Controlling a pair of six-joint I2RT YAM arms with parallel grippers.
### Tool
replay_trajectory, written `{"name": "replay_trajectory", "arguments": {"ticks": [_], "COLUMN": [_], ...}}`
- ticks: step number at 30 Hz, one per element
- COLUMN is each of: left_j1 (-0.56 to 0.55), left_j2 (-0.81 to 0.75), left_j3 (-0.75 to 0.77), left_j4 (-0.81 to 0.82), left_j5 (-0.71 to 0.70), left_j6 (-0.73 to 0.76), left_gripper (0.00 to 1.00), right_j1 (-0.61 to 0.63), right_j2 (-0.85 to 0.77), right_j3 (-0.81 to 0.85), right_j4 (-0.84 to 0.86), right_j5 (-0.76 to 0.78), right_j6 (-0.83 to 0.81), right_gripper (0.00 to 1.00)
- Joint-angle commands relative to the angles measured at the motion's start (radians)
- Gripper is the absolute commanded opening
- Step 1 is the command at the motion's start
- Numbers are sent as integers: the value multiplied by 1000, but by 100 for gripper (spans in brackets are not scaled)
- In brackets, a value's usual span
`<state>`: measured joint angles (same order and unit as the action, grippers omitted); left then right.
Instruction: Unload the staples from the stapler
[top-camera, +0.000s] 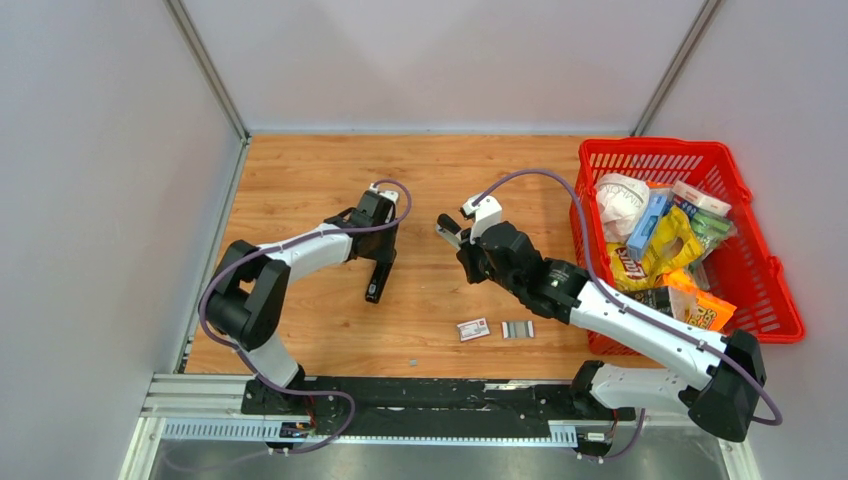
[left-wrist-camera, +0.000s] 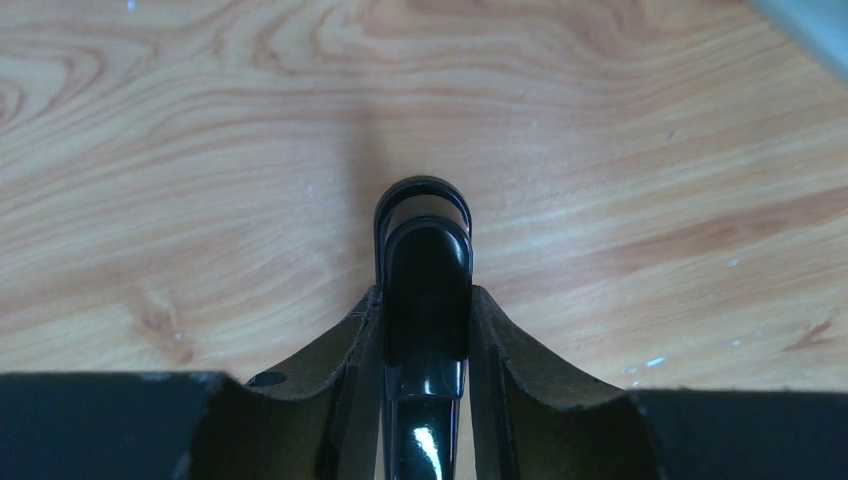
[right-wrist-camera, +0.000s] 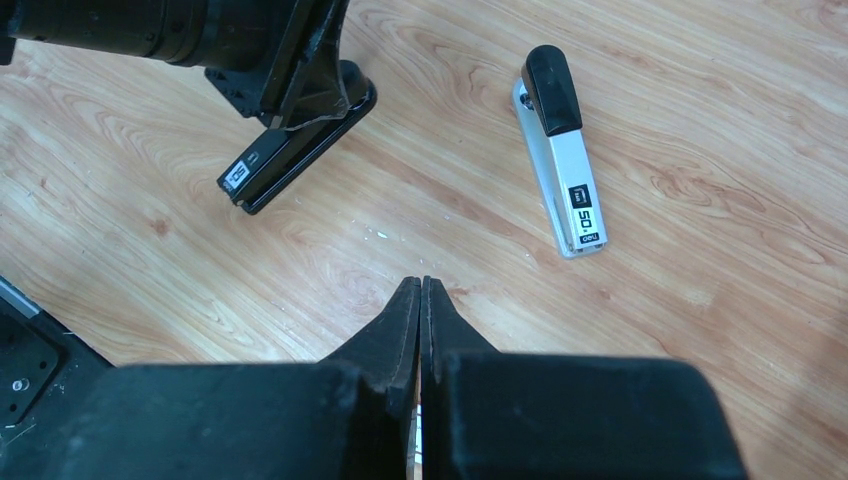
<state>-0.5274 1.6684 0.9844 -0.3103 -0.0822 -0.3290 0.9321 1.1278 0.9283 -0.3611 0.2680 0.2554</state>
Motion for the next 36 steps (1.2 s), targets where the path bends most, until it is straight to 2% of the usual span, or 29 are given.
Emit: {"name": "replay_trajectory", "arguments": {"ticks": [1,14,16,23,36], "left_j1": [-2,-2,-2,7,93], "left_j2": [117,-22,-35,27,162], "left_j3": [-50,-12,13,160,329], "left_j4": [85,36,19,-38,-39], "left_j5": [99,85,42,-28,-19], "left_j6": [-39,-13,4,67,81], "left_gripper": [0,0,0,0,0], "right_j1": [-6,-4,-4,-6,-6], "right_j2": [-14,0,0,-11,-53], "right_j3": [-11,1,1,4,-5], "right_j4": [7,11,13,4,-18], "right_j5": [-3,-3,-3,2,23], "right_j6": [10,10,10,12,7], "right_gripper": [0,0,0,0,0]}}
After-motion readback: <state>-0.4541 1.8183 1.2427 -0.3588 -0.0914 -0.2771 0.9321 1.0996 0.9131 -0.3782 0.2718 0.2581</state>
